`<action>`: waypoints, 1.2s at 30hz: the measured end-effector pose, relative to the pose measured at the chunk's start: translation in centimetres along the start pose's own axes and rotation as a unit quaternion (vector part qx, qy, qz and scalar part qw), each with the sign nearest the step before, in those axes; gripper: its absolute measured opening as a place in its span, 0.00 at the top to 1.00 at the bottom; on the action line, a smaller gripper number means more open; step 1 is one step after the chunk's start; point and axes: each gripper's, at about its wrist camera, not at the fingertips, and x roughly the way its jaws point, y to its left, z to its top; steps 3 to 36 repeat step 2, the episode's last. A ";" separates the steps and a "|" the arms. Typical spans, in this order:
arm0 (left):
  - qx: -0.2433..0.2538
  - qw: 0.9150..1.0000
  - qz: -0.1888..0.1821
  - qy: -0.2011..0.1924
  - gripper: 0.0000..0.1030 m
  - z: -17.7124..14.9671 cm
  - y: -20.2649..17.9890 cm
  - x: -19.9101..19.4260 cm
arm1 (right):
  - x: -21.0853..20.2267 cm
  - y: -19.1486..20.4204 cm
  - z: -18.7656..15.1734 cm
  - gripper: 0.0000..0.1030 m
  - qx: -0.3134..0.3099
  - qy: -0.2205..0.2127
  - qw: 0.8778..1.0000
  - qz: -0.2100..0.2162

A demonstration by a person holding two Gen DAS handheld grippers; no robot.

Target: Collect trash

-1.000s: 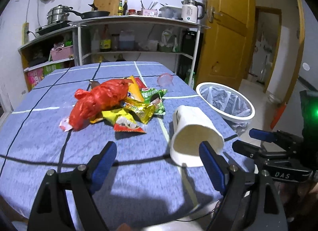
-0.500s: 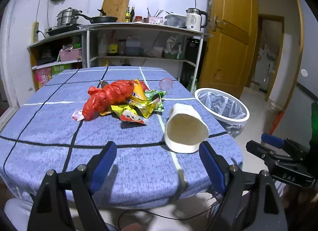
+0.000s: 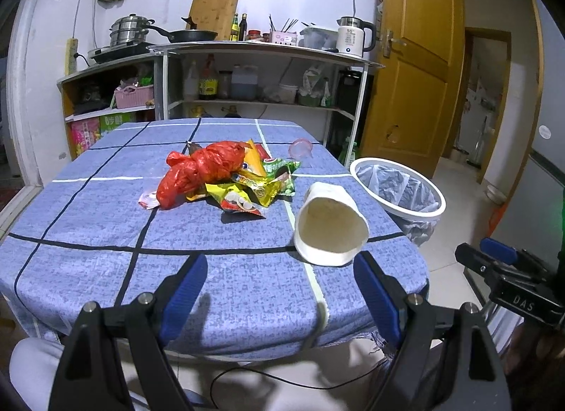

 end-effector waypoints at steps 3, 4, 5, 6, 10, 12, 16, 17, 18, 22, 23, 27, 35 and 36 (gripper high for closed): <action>-0.001 1.000 -0.002 0.000 0.16 0.0 0.0 0.0 | 0.0 0.0 0.0 0.29 0.002 -0.001 1.000 -0.002; -0.001 1.000 -0.002 0.000 0.16 0.0 0.0 0.0 | 0.0 0.0 0.0 0.29 0.002 -0.001 1.000 -0.002; -0.001 1.000 -0.002 0.000 0.16 0.0 0.0 0.0 | 0.0 0.0 0.0 0.29 0.002 -0.001 1.000 -0.002; -0.001 1.000 -0.002 0.000 0.16 0.0 0.0 0.0 | 0.0 0.0 0.0 0.29 0.002 -0.001 1.000 -0.002; -0.001 1.000 -0.002 0.000 0.16 0.0 0.0 0.0 | 0.0 0.0 0.0 0.29 0.002 -0.001 1.000 -0.002; -0.001 1.000 -0.002 0.000 0.16 0.0 0.0 0.0 | 0.0 0.0 0.0 0.29 0.002 -0.001 1.000 -0.002; -0.001 1.000 -0.002 0.000 0.16 0.0 0.0 0.0 | 0.0 0.0 0.0 0.29 0.002 -0.001 1.000 -0.002; -0.001 1.000 -0.002 0.000 0.16 0.0 0.0 0.0 | 0.0 0.0 0.0 0.29 0.002 -0.001 1.000 -0.002; -0.001 1.000 -0.002 0.000 0.16 0.0 0.0 0.0 | 0.0 0.0 0.0 0.29 0.002 -0.001 1.000 -0.002; -0.001 1.000 -0.002 0.000 0.16 0.0 0.0 0.0 | 0.0 0.0 0.0 0.29 0.002 -0.001 1.000 -0.002; -0.001 1.000 -0.002 0.000 0.16 0.0 0.0 0.0 | 0.0 0.0 0.0 0.29 0.002 -0.001 1.000 -0.002; -0.001 1.000 -0.002 0.000 0.16 0.0 0.0 0.0 | 0.0 0.0 0.0 0.29 0.002 -0.001 1.000 -0.002; -0.001 1.000 -0.002 0.000 0.16 0.0 0.0 0.0 | 0.0 0.0 0.0 0.29 0.002 -0.001 1.000 -0.002; -0.001 1.000 -0.002 0.000 0.16 0.0 0.0 0.0 | 0.0 0.0 0.0 0.29 0.002 -0.001 1.000 -0.002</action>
